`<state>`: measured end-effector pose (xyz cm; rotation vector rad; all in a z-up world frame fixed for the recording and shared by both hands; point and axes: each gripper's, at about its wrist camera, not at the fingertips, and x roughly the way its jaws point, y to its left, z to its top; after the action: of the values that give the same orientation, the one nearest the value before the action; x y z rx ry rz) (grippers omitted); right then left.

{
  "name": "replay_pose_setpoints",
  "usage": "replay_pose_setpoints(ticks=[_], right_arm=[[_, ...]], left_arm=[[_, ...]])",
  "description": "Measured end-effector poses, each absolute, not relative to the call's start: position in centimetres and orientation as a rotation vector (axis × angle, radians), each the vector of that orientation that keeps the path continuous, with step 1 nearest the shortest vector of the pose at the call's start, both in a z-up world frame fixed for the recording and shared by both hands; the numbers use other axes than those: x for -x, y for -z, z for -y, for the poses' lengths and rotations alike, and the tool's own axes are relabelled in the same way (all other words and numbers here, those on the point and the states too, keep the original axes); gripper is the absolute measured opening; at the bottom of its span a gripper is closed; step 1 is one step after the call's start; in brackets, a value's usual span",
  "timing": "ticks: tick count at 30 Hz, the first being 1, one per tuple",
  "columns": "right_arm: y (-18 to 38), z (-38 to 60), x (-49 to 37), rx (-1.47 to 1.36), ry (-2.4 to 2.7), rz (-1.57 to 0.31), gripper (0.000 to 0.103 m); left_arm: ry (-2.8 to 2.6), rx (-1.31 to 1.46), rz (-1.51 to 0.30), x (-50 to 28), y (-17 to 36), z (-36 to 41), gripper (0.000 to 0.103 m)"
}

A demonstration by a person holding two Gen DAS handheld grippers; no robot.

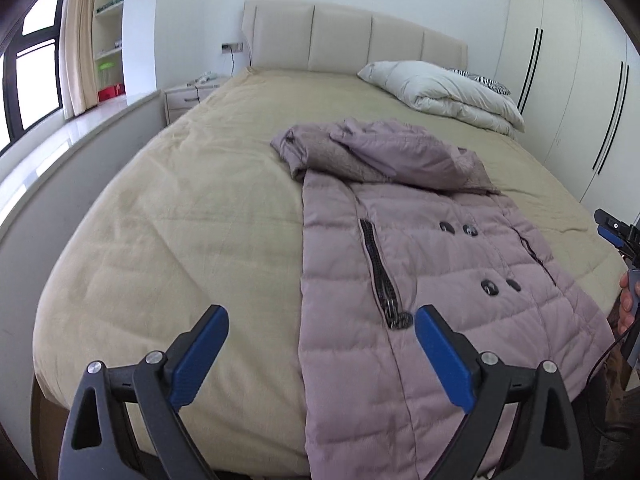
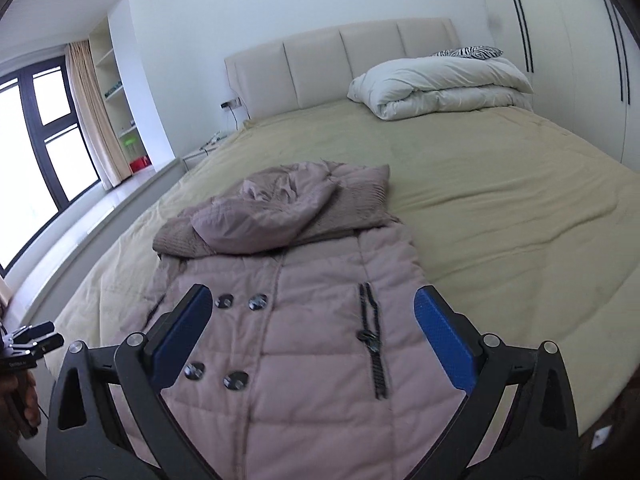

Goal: Fold large clothes
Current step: 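Open both grippers and move them to the coat hem, then grasp the coat hem with both grippers and lift it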

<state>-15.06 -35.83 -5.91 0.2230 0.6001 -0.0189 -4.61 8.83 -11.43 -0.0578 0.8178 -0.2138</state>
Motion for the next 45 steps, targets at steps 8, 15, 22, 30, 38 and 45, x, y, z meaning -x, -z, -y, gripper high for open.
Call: replay_pose_setpoints(ticks=[8, 15, 22, 30, 38, 45], right_arm=[[10.4, 43.7, 21.6, -0.308, 0.101, -0.796, 0.08], [15.5, 47.4, 23.0, -0.436, 0.108, -0.986, 0.07], [16.8, 48.9, 23.7, -0.501, 0.08, -1.02, 0.07], [16.7, 49.4, 23.9, -0.586, 0.017, -1.084, 0.07], [17.5, 48.1, 23.6, -0.672, -0.099, -1.169, 0.065], [18.6, 46.1, 23.0, -0.671, -0.132, -1.214, 0.035]], left_arm=[[0.288, 0.169, -1.06, 6.9, 17.5, -8.9, 0.097], [0.33, 0.125, -1.136, 7.8, 19.5, -7.2, 0.097], [0.39, 0.24, -1.192, 8.0, 20.3, -8.6, 0.082], [0.43, 0.323, -1.228, 7.1, 20.5, -8.6, 0.074], [0.467, 0.35, -1.25, 7.0, 20.6, -8.7, 0.057], [0.449, 0.373, -1.265, 7.0, 20.8, -8.6, 0.054]])
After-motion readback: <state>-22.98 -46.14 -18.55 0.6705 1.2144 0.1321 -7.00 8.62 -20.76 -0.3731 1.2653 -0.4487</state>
